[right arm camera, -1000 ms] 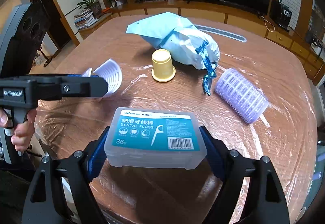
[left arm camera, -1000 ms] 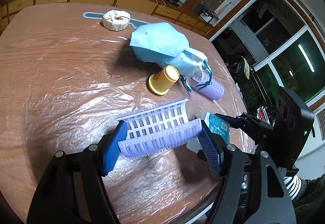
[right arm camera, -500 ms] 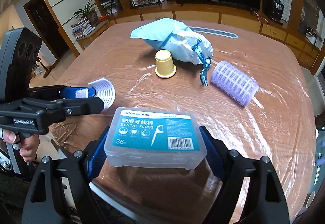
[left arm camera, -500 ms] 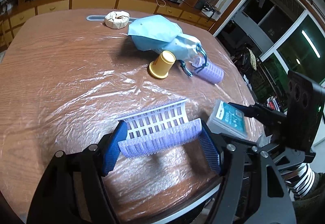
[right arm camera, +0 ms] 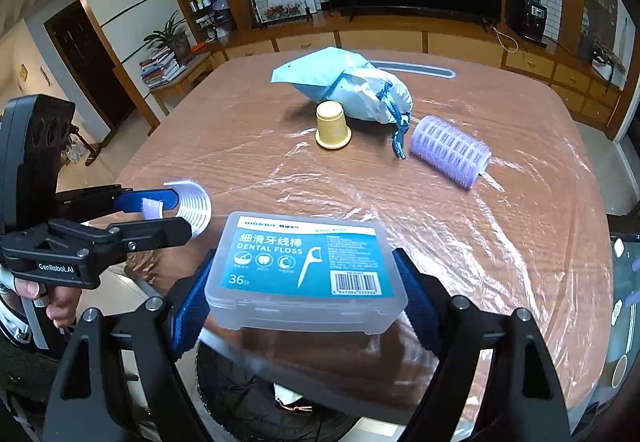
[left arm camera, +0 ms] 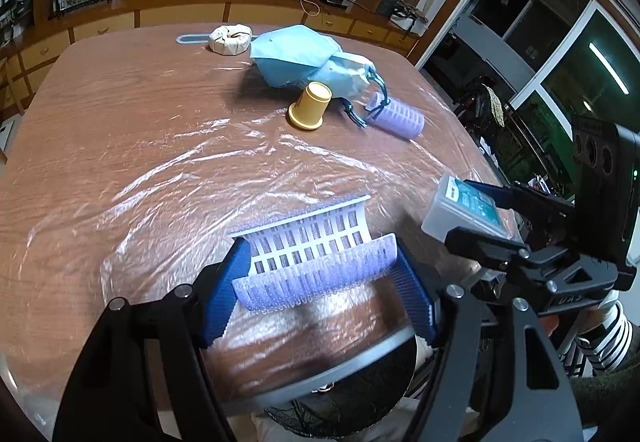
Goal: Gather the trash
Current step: 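Lift the roller and floss box and carry both over the black bin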
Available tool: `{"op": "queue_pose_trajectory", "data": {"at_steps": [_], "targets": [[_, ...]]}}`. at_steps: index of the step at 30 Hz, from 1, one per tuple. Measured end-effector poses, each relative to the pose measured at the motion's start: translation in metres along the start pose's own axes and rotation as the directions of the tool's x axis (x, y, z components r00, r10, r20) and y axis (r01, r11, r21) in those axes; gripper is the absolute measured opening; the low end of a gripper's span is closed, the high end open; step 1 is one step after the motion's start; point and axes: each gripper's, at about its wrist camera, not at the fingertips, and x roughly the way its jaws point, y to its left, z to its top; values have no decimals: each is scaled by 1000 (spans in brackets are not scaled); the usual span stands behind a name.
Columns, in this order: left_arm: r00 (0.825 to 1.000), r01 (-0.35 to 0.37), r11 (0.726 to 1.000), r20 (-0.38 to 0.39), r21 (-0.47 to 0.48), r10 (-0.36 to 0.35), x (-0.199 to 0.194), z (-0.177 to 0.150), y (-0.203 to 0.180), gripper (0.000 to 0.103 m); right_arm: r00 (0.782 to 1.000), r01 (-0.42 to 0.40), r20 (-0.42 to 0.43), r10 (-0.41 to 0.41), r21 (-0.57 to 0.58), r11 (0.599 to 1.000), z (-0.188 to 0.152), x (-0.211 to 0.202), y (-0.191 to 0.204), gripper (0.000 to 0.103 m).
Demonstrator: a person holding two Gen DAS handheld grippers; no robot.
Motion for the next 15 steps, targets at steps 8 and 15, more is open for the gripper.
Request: {"op": "queue_pose_trajectory", "data": {"at_steps": [8, 15], "targets": [[1000, 5, 999, 1, 38, -5, -14, -18, -11, 71, 1000, -12, 11, 12, -2, 1000, -13, -17, 10, 82], [1000, 24, 998, -2, 66, -24, -27, -35, -19, 71, 1000, -23, 5, 23, -6, 1000, -30, -30, 19, 82]]}}
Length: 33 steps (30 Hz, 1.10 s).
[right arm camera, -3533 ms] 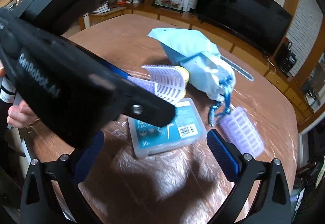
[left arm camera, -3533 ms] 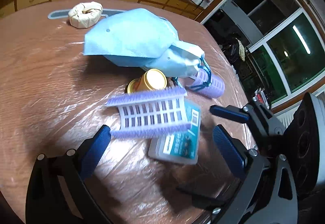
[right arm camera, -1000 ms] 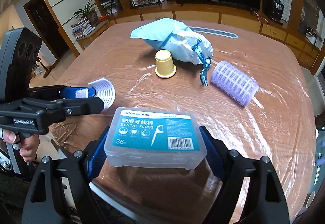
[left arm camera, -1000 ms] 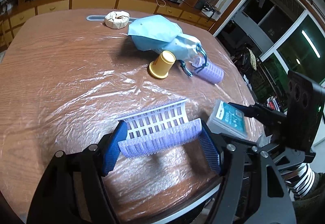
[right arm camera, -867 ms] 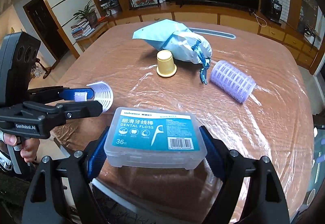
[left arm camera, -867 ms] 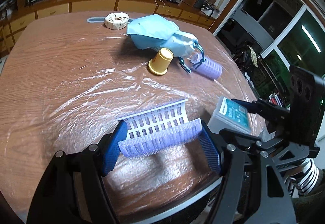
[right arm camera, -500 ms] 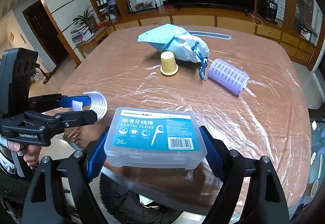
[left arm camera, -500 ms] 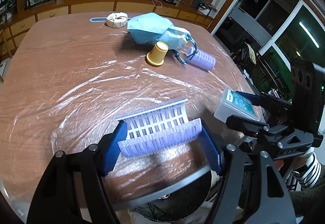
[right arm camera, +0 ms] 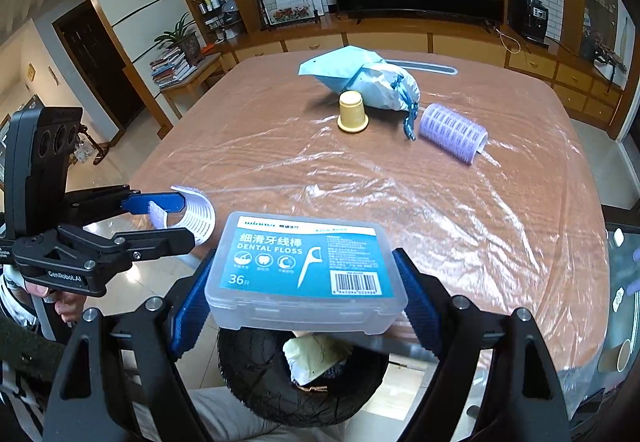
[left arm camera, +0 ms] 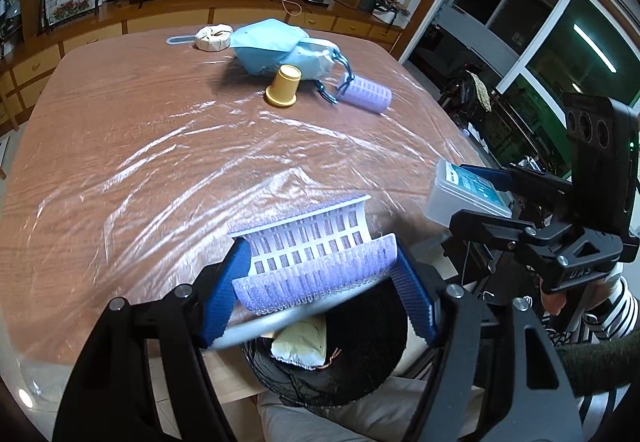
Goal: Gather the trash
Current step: 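Lift the roller and floss box and carry both over the black bin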
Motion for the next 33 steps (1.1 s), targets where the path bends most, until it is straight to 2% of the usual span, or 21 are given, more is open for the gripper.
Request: {"op": "queue_pose_trajectory", "data": {"at_steps": [12, 23, 33], "targets": [[999, 24, 998, -33, 51, -22, -10, -24, -16, 71, 1000, -5, -29, 5, 13, 1000, -29, -14, 10, 82], [991, 85, 989, -116, 121, -71, -6, -49, -36, 71, 998, 5, -66, -2, 38, 999, -52, -21, 16, 82], [983, 97, 988, -166, 119, -77, 4, -67, -37, 71, 995, 25, -95, -20, 47, 999, -71, -16, 24, 82]]}}
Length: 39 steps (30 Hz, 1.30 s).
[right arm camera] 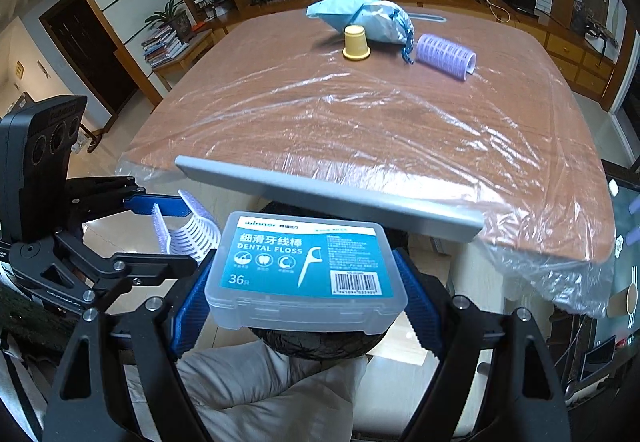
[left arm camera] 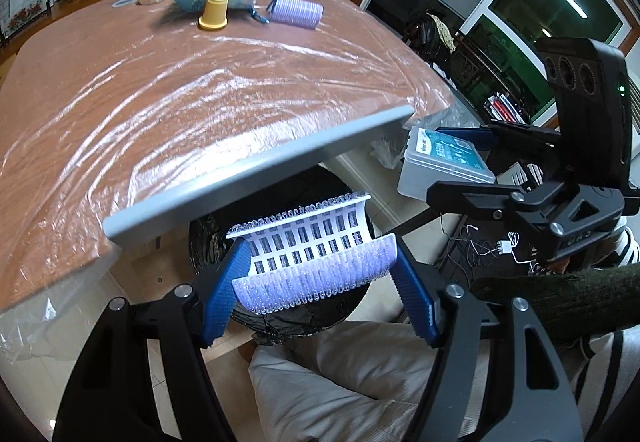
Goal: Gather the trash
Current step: 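Lift the roller and floss box and carry both over the black bin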
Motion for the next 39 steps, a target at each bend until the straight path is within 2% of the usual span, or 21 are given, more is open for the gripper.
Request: {"op": "queue_pose_trajectory", "data": {"at_steps": [14, 39], "targets": [[996, -51, 999, -68, 12, 52, 32, -15, 2, 71, 998, 30, -49, -31, -7, 1000, -17, 28, 6, 82], [984, -103, 994, -143, 31, 106, 73, -23, 16, 71, 991, 67, -118, -70, -29, 997, -18, 72, -7, 82]]}}
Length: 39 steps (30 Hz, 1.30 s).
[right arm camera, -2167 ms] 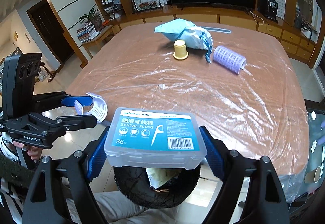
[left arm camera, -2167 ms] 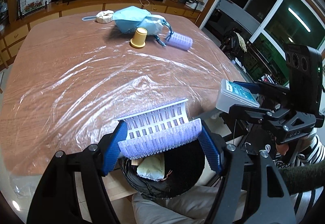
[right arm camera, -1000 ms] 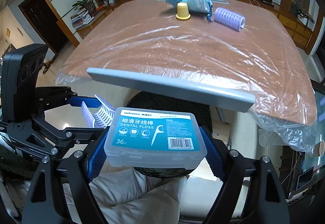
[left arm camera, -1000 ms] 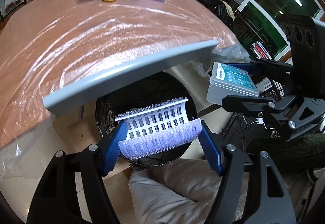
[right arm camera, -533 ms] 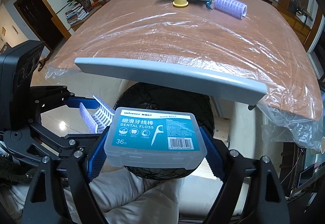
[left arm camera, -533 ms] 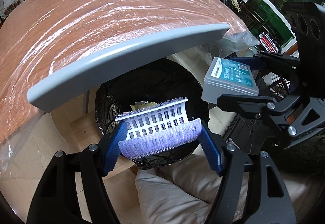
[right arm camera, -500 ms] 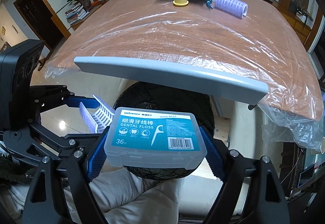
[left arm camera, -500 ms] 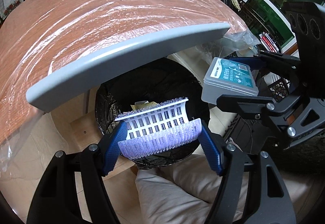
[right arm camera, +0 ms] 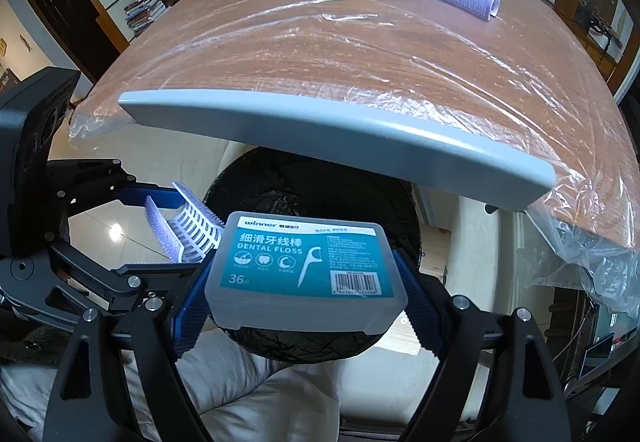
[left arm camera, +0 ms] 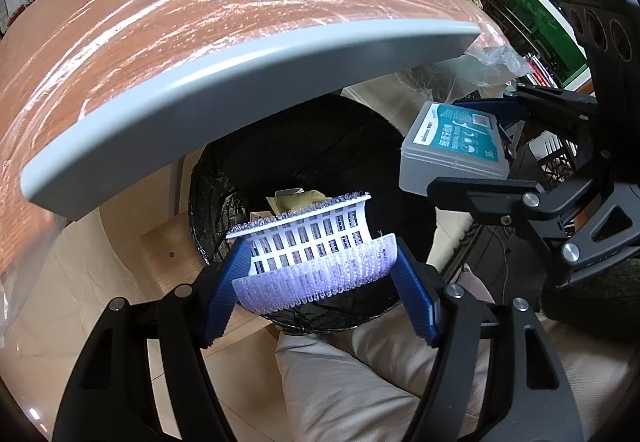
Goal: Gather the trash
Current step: 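Lift the roller and floss box and carry both over the black bin, then open both tools to drop the roller and floss box into the bin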
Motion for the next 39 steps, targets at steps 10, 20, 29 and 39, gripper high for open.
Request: {"op": "queue_pose_trajectory", "data": {"at_steps": [10, 20, 29, 39], "targets": [[999, -16, 1000, -28, 16, 17, 17, 5, 4, 71, 999, 14, -38, -14, 1, 1000, 0, 16, -5, 82], [998, -39, 998, -48, 40, 41, 27, 10, 4, 71, 998, 32, -61, -32, -8, 999, 3, 29, -3, 82], [996, -61, 995, -61, 79, 66, 37, 13, 0, 71, 997, 37, -69, -39, -22, 999, 7, 38, 0, 82], [995, -74, 991, -63, 108, 82, 41, 17, -2, 71, 997, 33, -75, -36, -41, 999, 6, 43, 1, 82]]}}
